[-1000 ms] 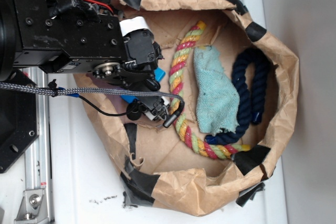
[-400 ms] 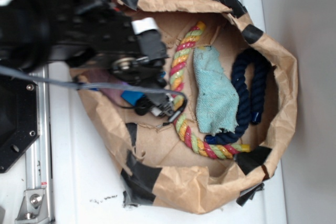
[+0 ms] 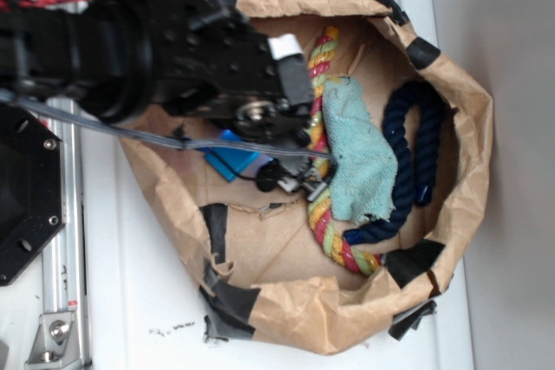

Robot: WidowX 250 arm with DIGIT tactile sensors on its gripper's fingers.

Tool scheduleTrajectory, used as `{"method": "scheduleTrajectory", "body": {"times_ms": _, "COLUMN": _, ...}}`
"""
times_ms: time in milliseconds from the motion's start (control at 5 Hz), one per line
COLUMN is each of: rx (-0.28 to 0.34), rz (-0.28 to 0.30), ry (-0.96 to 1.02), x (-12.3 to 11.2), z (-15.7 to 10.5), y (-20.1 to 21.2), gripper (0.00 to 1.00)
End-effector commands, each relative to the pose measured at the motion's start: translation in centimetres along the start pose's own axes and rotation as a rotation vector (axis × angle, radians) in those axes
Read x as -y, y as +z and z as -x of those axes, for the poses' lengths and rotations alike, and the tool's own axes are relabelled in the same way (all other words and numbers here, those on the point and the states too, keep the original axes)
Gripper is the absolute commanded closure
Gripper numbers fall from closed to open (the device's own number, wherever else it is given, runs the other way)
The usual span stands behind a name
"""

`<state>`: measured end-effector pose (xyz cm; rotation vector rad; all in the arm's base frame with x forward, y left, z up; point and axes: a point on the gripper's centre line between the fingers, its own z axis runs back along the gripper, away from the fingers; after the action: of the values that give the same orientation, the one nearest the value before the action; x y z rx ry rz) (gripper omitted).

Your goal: Grab the blue block.

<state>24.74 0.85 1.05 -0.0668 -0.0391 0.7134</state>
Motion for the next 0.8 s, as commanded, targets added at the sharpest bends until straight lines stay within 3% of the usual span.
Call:
{"method": "scheduleTrajectory", "body": {"times_ms": 0, "rx": -0.015, "rz": 0.006, "ry": -0.003, "x": -0.4, "z": 1.5, "y": -0.9, "gripper": 1.00}}
{"method": "scheduleTrajectory", "body": {"times_ms": 400, "rx": 0.002, "rz": 0.019, "ry": 0.013, "x": -0.6, "z": 1.0, "y": 0.0, "gripper": 1.00}}
{"method": "scheduleTrajectory", "body": {"times_ms": 600, "rx": 0.076, "rz": 0.034, "ry": -0.047, "x": -0.3, "z": 0.1, "y": 3.9, "gripper": 1.00}}
